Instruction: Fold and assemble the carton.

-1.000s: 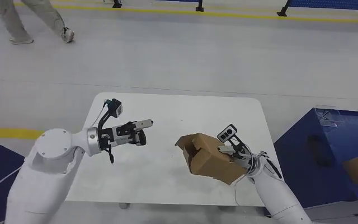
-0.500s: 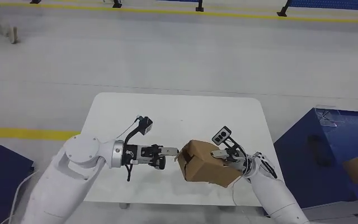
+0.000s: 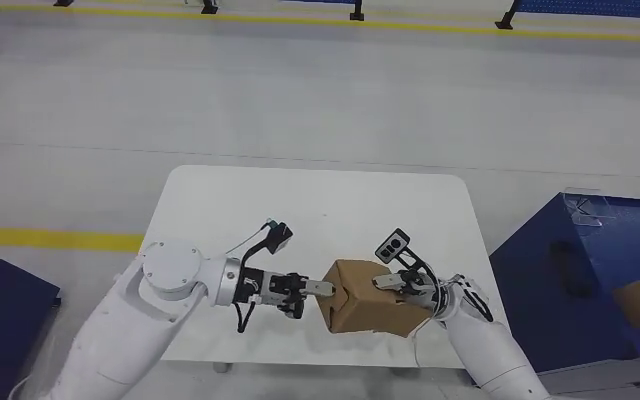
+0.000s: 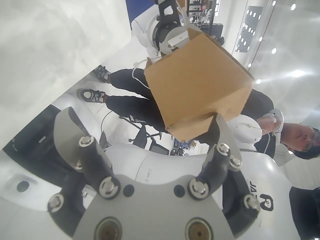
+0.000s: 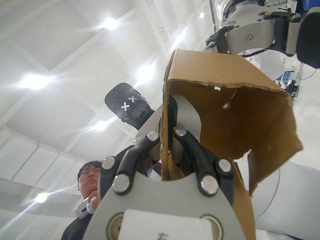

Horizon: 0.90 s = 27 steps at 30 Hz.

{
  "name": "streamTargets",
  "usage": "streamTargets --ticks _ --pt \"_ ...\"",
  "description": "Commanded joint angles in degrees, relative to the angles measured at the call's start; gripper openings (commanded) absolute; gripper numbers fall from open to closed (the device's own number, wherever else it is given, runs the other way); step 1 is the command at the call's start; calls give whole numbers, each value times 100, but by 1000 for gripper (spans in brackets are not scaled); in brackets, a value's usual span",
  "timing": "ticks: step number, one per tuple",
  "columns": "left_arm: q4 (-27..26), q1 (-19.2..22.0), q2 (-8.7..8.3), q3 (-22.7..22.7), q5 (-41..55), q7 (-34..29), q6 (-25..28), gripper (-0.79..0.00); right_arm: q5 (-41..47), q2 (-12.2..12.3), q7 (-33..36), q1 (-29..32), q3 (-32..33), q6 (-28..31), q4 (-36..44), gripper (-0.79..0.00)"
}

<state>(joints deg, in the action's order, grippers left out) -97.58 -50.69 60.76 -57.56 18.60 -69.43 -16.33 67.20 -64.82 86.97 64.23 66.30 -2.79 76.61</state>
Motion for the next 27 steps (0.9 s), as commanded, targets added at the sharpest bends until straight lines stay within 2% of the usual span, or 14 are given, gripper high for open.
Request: streamTargets --ticks 1,10,14,18,21,27 --pt "48 63 12 120 -86 -39 -45 0 -20 -4 13 -4 2 -19 3 -785" --pt "265 295 98 467 -143 135 -87 0 -100 -41 64 -6 -73 -79 -24 -785" --pt "311 356 125 534 -231 366 -62 0 -179 -49 103 -15 -89 -60 -65 -785" --pt "321 356 121 535 -228 336 -80 0 -169 -50 88 -59 -20 -68 -194 -785" --pt "330 321 86 355 -71 240 -63 0 -160 -45 6 -96 71 -77 -263 -785" --pt "423 72 -66 -540 652 17 62 0 -160 -45 6 -96 71 -77 -263 -785"
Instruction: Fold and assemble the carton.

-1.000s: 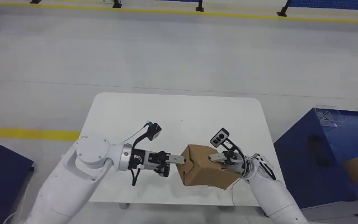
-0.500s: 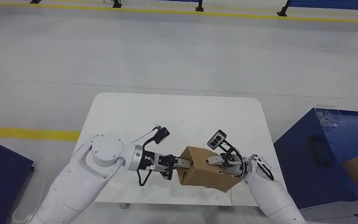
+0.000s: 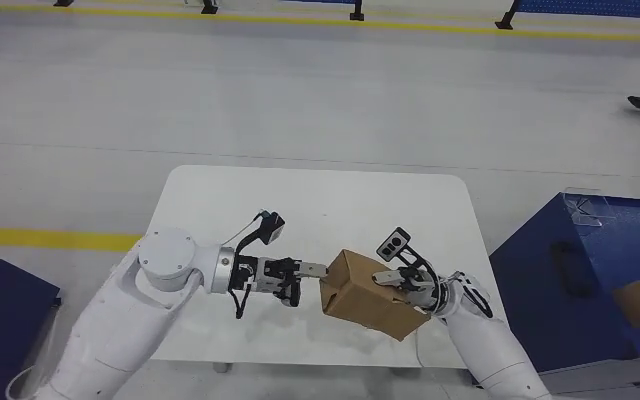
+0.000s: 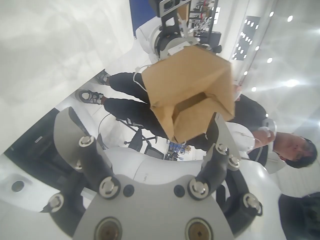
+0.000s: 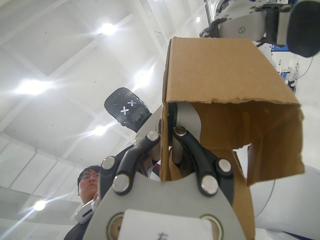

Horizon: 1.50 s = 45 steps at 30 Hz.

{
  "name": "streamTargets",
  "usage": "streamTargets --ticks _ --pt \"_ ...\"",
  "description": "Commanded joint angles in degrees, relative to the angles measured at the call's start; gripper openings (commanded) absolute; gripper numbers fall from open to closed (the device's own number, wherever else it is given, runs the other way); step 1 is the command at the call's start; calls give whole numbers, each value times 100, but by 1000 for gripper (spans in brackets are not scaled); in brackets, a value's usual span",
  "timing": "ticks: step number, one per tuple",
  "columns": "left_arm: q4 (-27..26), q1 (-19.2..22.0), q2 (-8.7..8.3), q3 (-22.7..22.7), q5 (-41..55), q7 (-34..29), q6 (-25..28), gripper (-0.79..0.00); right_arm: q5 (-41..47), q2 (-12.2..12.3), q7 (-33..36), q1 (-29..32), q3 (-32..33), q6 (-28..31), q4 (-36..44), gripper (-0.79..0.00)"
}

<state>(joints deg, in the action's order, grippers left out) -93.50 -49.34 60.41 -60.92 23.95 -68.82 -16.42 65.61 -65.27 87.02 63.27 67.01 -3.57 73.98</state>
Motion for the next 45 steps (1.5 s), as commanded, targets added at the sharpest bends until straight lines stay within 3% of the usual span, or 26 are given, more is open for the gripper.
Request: streamTargets --ticks 1,3,9,13,16,18,22,25,28,33,37,43,44,45 --pt "45 -135 -60 -365 253 -102 104 0 0 0 1 0 0 0 0 -785" --pt "56 -217 -94 -571 370 -104 191 0 0 0 1 0 0 0 0 -785" --pt "56 -217 -94 -571 370 -104 191 0 -4 -1 -49 8 -1 -10 20 -785" --pt "56 -217 -94 -571 370 -104 191 0 469 25 -1325 38 203 -1159 659 -785" --pt "56 -217 -94 -571 370 -104 191 0 1172 59 -3052 141 472 -2465 1122 -785" --pt "56 -217 -94 -571 370 -104 191 0 1927 71 -4723 339 674 -3277 1331 -785" --pt "56 -217 -94 -571 370 -104 191 0 3430 93 -8132 814 1055 -3829 2213 -785" --pt "56 -217 -94 -571 370 -104 191 0 4989 100 -10801 1176 1222 -3385 2930 -785" --pt "56 -217 -94 -571 370 -104 191 0 6343 123 -13223 1258 1308 -2454 3533 -785" --pt "56 -217 -94 -571 370 -104 191 0 7582 112 -15622 875 1229 -538 3765 -785" --pt "56 -217 -94 -571 370 -104 191 0 7435 71 -16229 542 825 361 3394 -785" --pt "56 -217 -94 -571 370 -104 191 0 7055 -96 -15470 72 89 1150 2389 -773" --pt "56 -217 -94 -571 370 -104 191 0 7158 -125 -15331 29 9 1125 2287 -533" --pt "56 -217 -94 -571 370 -104 191 0 7264 -151 -15267 -7 -54 1139 2181 -197"
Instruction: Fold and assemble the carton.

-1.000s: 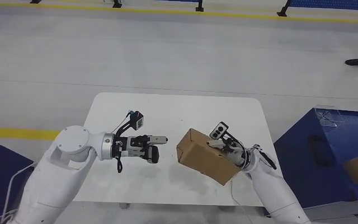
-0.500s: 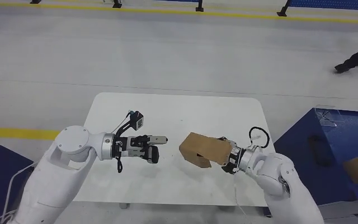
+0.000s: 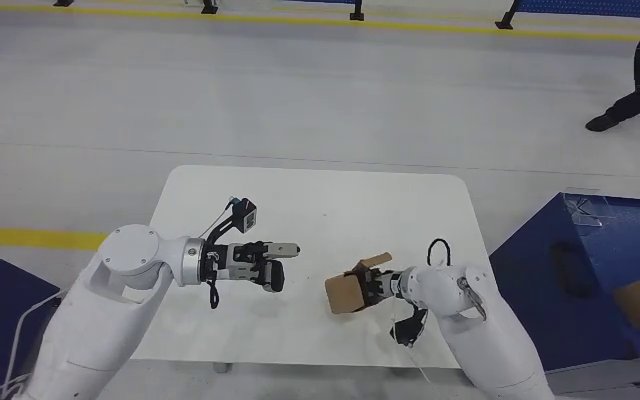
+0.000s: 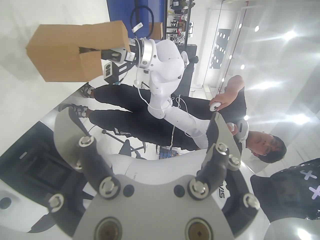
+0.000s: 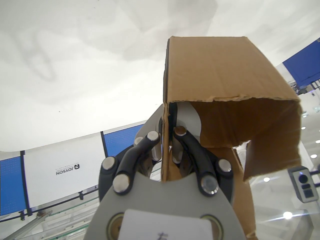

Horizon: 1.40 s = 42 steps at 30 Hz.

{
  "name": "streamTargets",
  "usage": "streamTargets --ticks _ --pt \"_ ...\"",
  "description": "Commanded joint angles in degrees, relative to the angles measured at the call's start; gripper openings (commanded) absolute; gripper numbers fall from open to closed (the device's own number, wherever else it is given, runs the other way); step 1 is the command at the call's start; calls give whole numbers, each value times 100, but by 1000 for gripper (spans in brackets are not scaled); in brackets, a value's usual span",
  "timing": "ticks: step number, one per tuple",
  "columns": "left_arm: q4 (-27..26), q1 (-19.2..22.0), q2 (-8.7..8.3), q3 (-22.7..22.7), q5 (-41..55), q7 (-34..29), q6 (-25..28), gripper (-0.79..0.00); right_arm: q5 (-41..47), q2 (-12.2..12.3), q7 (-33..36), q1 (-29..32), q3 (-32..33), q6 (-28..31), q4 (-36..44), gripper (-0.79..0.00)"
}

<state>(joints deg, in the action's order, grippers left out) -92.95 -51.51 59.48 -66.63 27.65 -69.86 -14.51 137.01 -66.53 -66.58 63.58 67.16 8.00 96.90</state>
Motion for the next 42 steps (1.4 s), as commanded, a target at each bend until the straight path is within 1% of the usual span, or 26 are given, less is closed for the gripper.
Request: streamTargets --ticks 1,3,6,7,9,12,15,17,19,21,23,26,28,30,32,35,37,42 --pt "0 0 0 0 0 0 0 0 103 -39 137 -85 -142 -99 -167 0" --pt "0 0 0 0 0 0 0 0 302 -71 205 -126 -185 -90 -284 0" --pt "0 0 0 0 0 0 0 0 573 -93 235 -174 -161 -247 -191 0" --pt "0 0 0 0 0 0 0 0 690 -88 264 -174 -117 -486 -63 0" --pt "0 0 0 0 0 0 0 0 916 -47 393 -102 114 -1184 162 0" --pt "0 0 0 0 0 0 0 0 918 50 941 138 672 -2234 433 0" --pt "0 0 0 0 0 0 0 0 517 140 1902 436 1208 -3420 538 0" --pt "0 0 0 0 0 0 0 0 -227 193 2824 576 1521 -4273 506 0" --pt "0 0 0 0 0 0 0 0 -1455 236 4083 610 1784 -5050 416 0" --pt "0 0 0 0 0 0 0 0 -3115 275 5612 593 1913 -5442 323 0" --pt "0 0 0 0 0 0 0 0 -4722 321 7307 585 1869 -5332 84 0" --pt "0 0 0 0 0 0 0 0 -6860 440 9678 507 1690 -4662 -402 0" --pt "0 0 0 0 0 0 0 0 -7887 522 11026 365 1591 -4053 -830 0" --pt "0 0 0 0 0 0 0 0 -8348 560 11873 220 1495 -3649 -1280 0" --pt "0 0 0 0 0 0 0 0 -8646 574 12499 -8 1390 -3197 -1638 0" --pt "0 0 0 0 0 0 0 0 -9117 585 13172 -296 1222 -2493 -2125 0" --pt "0 0 0 0 0 0 0 0 -8994 558 13410 -505 1129 -2374 -2426 0" --pt "0 0 0 0 0 0 0 0 -8994 558 13410 -505 1129 -2374 -2426 0"
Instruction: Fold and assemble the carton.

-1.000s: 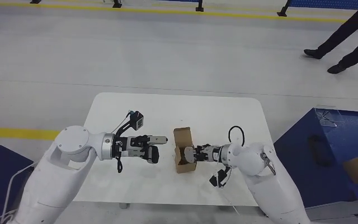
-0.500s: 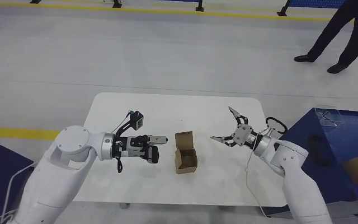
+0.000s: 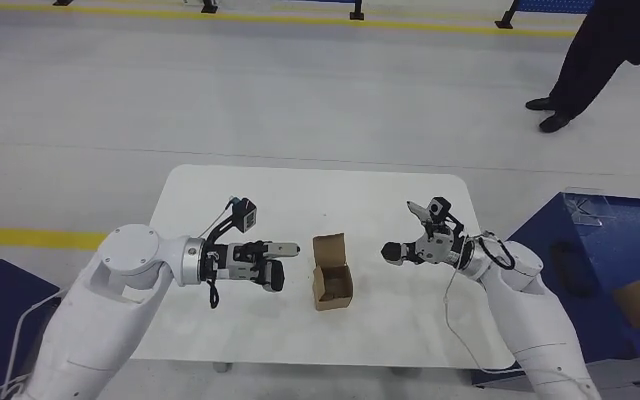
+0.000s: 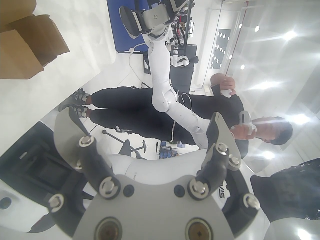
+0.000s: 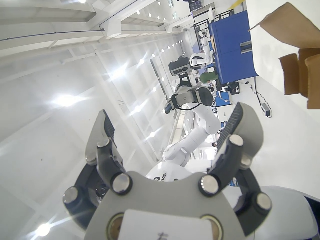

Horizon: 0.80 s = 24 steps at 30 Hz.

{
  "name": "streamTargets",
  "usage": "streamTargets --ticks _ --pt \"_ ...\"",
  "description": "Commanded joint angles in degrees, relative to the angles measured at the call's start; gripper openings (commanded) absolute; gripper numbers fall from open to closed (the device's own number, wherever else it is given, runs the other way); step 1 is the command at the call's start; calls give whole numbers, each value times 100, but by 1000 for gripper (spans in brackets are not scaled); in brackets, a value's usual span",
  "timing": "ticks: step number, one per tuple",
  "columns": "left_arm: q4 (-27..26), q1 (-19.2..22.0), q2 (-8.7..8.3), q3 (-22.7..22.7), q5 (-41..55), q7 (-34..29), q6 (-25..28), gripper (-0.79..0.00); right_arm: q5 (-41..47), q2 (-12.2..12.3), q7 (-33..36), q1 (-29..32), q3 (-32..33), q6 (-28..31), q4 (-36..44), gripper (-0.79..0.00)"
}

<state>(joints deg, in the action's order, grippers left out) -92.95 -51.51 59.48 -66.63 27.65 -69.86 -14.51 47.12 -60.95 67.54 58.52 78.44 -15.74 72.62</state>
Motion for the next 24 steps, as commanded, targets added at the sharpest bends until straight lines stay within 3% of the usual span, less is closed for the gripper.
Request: streamTargets --ticks 1,7,10,13,15,18,21,24 --pt "0 0 0 0 0 0 0 0 -5 1 -2 2 1 0 2 0" --pt "0 0 0 0 0 0 0 0 -5 1 -2 2 1 0 2 0" --pt "-26 98 -5 342 -803 220 -486 0 -190 12 -96 12 -8 58 45 0" --pt "-55 342 37 877 -1754 729 -1410 0 -1678 138 -589 16 68 386 321 0" --pt "25 541 95 1324 -2165 749 -1882 0 -2479 228 -376 -36 56 260 525 0" --pt "206 761 238 1887 -2579 1265 -2437 0 -4031 347 -501 -101 -86 81 793 0" --pt "503 1081 397 2516 -2933 1290 -2973 0 -4548 386 -213 -236 -279 -228 880 0" --pt "774 1321 537 2794 -3020 1490 -3278 0 -5010 397 -219 -336 -487 -335 936 0"
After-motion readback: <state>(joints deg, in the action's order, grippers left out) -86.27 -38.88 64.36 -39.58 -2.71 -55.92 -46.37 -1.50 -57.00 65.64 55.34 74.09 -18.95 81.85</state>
